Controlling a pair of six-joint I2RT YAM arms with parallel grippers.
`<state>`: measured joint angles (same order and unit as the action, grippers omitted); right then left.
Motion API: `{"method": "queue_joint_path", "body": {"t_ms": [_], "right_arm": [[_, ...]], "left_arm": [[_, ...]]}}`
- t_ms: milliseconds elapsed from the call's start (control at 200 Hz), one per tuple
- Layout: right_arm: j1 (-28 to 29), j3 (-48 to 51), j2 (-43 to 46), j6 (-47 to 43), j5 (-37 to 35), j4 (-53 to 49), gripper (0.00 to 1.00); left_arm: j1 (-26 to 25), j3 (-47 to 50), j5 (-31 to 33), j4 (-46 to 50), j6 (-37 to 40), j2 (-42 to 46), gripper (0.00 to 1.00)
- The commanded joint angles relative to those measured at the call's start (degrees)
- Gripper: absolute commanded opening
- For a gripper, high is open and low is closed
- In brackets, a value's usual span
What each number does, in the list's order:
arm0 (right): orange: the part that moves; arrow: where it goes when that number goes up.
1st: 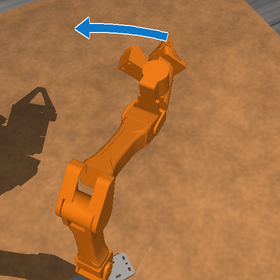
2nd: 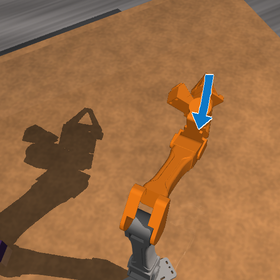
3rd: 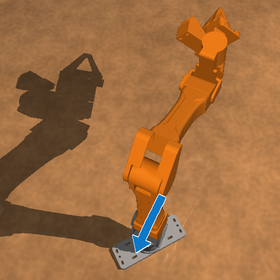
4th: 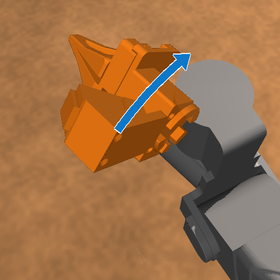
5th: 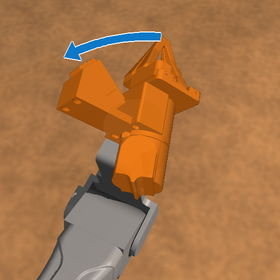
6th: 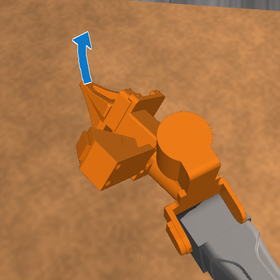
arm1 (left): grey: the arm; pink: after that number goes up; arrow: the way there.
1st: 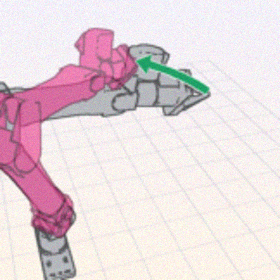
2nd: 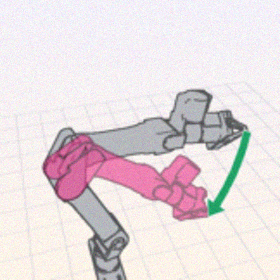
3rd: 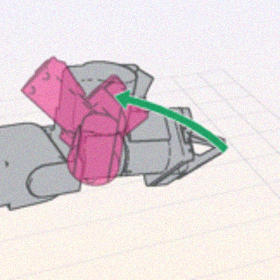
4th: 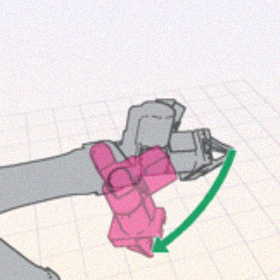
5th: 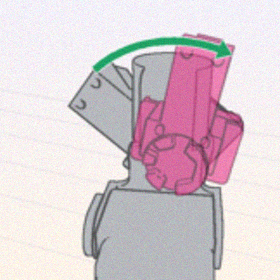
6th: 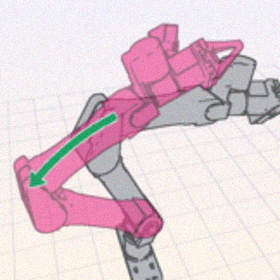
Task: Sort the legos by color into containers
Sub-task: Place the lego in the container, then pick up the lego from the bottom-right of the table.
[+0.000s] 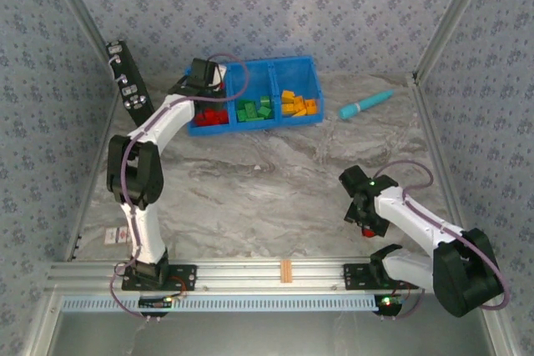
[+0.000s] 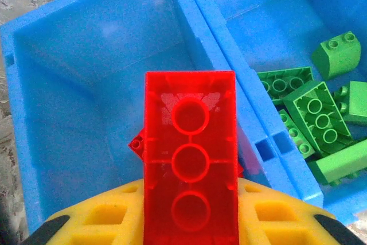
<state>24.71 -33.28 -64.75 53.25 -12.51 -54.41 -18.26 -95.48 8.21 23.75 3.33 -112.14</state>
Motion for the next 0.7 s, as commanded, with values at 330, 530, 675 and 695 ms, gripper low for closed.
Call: {"method": "queue_joint_path", "body": {"t_ms": [330, 530, 675, 695], "right_arm": [[0.7, -1.1, -1.1, 3.0, 0.3, -5.6, 0.65], [1.1, -1.8, -2.8, 2.9, 0.5, -5.6, 0.59], [1.3, -2.1, -3.4, 2.6, 0.6, -5.4, 0.51], [1.3, -2.1, -3.4, 2.6, 0.6, -5.4, 0.49]], "left_arm": [[0.3, -6.1, 0.1, 1.0, -2.5, -7.9, 0.42], [0.3, -5.2, 1.2, 1.0, -1.7, -7.8, 0.54], [0.3, -5.5, 1.2, 0.9, -1.6, -6.4, 0.58], [0.3, -5.5, 1.2, 0.8, -1.6, -6.1, 0.58]]}}
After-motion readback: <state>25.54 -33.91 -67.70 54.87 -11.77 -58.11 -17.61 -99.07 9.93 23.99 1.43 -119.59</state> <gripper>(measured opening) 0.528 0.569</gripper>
